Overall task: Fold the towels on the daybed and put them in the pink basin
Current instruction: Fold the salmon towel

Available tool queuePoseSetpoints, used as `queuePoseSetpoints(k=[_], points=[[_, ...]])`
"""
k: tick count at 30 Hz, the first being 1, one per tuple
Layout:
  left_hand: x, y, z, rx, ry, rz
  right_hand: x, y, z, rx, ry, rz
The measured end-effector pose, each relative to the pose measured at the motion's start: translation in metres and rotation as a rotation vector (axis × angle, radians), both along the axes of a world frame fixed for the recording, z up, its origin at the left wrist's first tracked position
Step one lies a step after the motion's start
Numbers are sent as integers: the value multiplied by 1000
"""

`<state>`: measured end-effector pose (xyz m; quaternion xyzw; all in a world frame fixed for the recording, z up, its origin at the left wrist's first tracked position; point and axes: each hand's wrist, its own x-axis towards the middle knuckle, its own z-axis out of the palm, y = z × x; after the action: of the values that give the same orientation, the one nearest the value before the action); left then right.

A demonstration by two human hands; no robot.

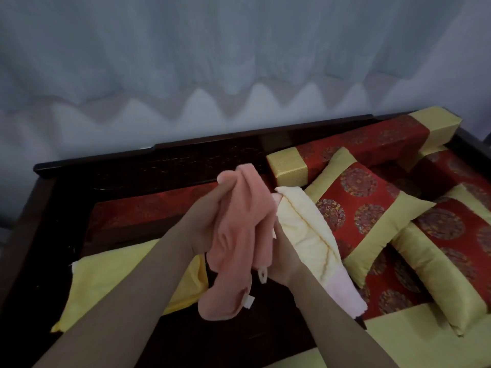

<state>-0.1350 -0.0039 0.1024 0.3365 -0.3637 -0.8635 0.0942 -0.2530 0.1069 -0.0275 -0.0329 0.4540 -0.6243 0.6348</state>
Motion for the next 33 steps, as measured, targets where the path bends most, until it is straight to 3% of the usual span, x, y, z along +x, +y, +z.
queuePoseSetpoints(k=[5, 8, 12, 21, 24, 29, 33], points=[[5, -34, 42, -162, -4, 134, -26, -11, 67, -163, 62, 71], [13, -55, 68, -325, -74, 200, -60, -13, 110, -62, 530, -69], [22, -73, 90, -506, -157, 179, -99, -4, 155, -47, 984, -346], [10, -61, 108, -848, -120, 228, -135, 36, 200, 74, 1539, -705], [21, -44, 89, -836, -141, 187, -128, 65, 189, 78, 1444, -571], [73, -2, 11, -842, -308, -149, -91, 139, 131, 175, 1348, -92], [110, 27, -71, -668, -513, -369, -60, 183, 47, 388, 1219, 263]])
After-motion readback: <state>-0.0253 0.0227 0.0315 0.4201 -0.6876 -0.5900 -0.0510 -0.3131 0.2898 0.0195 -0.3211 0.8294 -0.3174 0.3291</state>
